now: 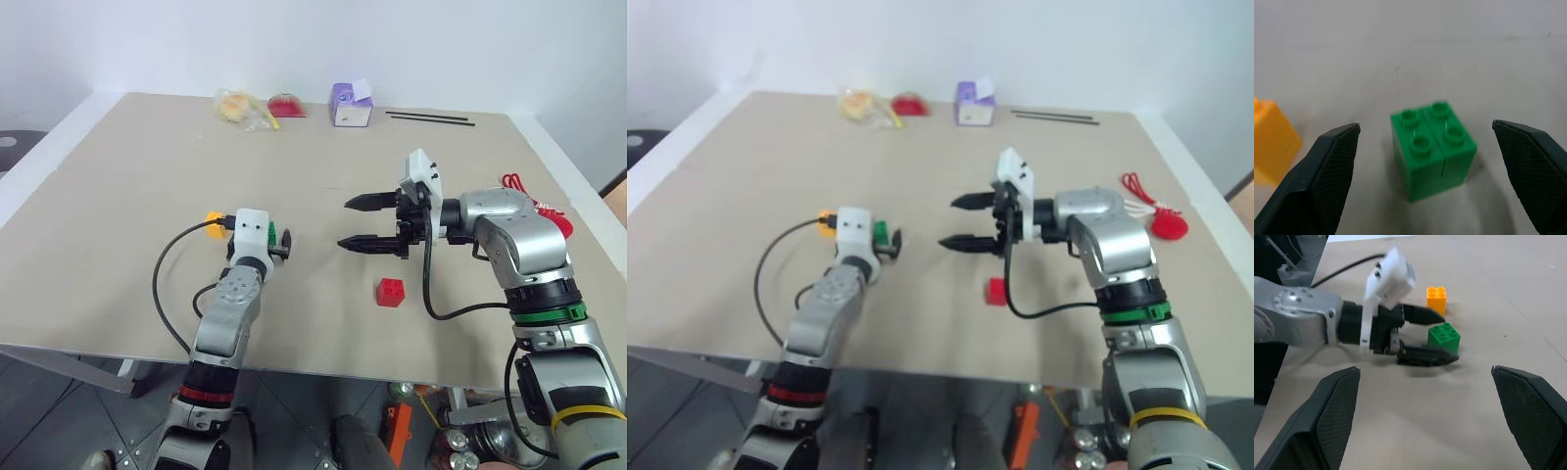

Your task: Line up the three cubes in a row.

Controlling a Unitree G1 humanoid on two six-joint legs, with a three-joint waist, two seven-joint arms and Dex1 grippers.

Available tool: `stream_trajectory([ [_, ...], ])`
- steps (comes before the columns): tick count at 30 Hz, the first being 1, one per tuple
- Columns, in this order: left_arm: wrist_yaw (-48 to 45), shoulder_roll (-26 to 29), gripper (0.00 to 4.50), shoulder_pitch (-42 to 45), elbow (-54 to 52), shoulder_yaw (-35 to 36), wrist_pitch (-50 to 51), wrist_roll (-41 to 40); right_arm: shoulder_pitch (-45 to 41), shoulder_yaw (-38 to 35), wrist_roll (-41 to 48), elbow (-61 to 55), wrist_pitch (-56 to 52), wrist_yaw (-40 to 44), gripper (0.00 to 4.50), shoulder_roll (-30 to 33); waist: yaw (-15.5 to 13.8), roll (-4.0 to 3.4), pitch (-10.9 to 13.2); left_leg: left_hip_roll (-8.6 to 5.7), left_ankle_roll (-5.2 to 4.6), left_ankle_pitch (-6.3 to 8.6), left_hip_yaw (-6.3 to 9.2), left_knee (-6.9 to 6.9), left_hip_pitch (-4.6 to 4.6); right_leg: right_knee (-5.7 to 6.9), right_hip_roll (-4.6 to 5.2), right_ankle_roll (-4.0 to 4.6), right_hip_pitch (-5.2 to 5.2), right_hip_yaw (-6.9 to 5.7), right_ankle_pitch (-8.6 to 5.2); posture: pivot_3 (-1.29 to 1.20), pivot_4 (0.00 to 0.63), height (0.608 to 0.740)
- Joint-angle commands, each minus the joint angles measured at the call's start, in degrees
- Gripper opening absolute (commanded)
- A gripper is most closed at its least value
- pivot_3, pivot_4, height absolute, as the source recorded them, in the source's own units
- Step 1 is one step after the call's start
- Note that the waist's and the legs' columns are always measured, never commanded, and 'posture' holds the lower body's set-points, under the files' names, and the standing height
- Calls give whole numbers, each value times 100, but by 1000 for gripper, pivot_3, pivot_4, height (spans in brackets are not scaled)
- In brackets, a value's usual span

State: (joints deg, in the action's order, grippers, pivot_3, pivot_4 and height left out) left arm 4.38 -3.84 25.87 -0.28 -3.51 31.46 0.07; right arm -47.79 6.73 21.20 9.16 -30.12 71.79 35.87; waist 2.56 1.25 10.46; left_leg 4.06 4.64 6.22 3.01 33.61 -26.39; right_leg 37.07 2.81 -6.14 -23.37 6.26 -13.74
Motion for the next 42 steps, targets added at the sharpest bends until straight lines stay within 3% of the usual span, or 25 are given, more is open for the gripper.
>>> stream_trajectory([
  [1, 104, -70, 4500, 150, -21, 21, 87, 54, -156, -97, 60, -164, 65, 29, 4446, 23, 1, 0, 0, 0, 0, 0, 1, 0, 0, 0, 0, 0, 0, 0, 0, 0, 150, 740],
  [6, 96, -48, 4500, 167, 13, 40, 64, 44, -124, -98, 60, -196, 62, 33, 4446, 31, 0, 0, 0, -1, 1, 0, 3, 0, 0, 0, 0, 0, 0, -3, 0, 0, 150, 740],
  [16, 115, -56, 1322, 192, 36, 73, -46, 30, -36, -57, 19, -209, 118, 71, 4500, 44, 0, 0, 0, -2, 2, -1, 8, 0, -1, 0, 0, 0, 1, -7, 0, 0, 150, 740],
  [23, -290, 179, 1299, 148, -50, 82, -62, -89, 11, -95, 35, -205, 170, 169, 4500, 148, 1, 0, 0, -3, 3, -1, 10, -1, -2, 0, 0, 0, 1, -8, 0, 0, 150, 740],
  [26, -2139, 1056, 1299, -31, -459, -198, -356, -648, 130, -197, 161, -326, 127, 522, 4500, 489, 4, 0, 0, -3, 5, -2, 12, -3, -2, 0, 0, 0, 0, -10, 0, 0, 150, 740],
  [33, -5504, 2856, 1299, -47, -697, -690, -922, -1611, 428, -426, 397, -648, 44, 844, 4500, 1087, 7, -3, 0, -3, 22, -7, 13, -22, -1, 0, 2, 9, -4, -14, -13, 0, 150, 740],
  [38, -6539, 3117, 1299, 416, -16, -915, -1311, -1675, 720, -625, 429, -885, 37, 739, 4500, 1358, -10, -2, 0, -3, 19, -8, 13, -12, -3, 0, 6, 12, 0, -18, -14, 0, 150, 740],
  [42, -6897, 2940, 1299, 886, 708, -1119, -1729, -1481, 1024, -955, 636, -1177, -84, 550, 4500, 1461, 1, -2, 0, -3, 17, -10, 12, -6, -4, 0, 8, 15, 2, -16, -11, 0, 150, 740],
])
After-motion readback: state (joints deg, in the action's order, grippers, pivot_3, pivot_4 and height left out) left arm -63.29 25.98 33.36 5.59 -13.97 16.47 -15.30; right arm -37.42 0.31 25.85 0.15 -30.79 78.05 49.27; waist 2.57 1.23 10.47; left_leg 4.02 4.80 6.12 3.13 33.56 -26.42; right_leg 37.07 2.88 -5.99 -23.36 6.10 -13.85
